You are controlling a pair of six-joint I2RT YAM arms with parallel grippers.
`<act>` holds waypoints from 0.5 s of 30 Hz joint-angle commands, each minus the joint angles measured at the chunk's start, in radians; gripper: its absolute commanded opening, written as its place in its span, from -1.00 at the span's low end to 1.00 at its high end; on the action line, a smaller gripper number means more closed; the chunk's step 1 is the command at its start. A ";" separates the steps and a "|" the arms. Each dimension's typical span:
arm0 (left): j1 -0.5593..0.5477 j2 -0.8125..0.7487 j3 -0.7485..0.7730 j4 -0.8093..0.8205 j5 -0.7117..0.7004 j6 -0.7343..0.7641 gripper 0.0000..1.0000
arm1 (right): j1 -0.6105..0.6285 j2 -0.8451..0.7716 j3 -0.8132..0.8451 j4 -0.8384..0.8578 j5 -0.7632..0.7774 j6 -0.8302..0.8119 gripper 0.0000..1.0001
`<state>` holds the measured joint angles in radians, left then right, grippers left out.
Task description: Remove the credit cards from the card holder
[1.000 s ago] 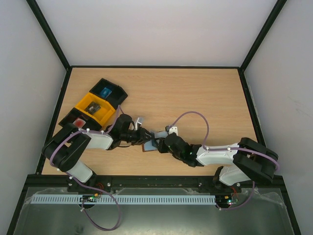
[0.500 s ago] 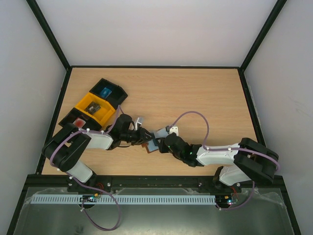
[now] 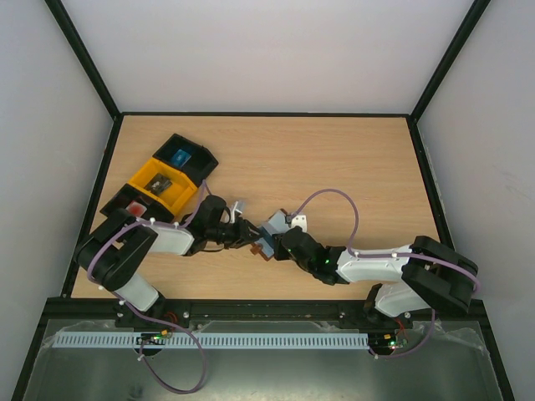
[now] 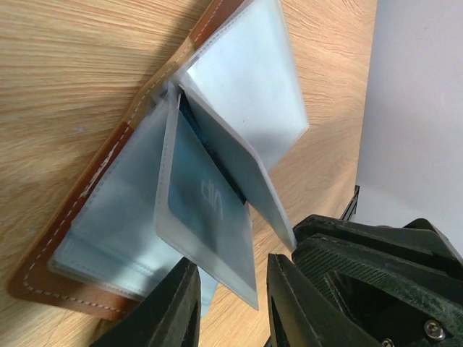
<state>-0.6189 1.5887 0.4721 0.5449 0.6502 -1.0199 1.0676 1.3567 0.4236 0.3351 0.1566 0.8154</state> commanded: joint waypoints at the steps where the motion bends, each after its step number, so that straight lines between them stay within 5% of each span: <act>1: -0.006 0.011 0.007 -0.008 -0.009 0.017 -0.39 | 0.005 -0.011 0.015 -0.020 0.057 -0.008 -0.84; 15: -0.006 0.012 0.010 -0.020 -0.020 0.030 -0.30 | 0.005 -0.007 0.013 0.001 0.094 -0.013 -0.95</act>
<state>-0.6189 1.5913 0.4721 0.5385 0.6434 -1.0134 1.0676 1.3567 0.4236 0.3344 0.1997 0.8070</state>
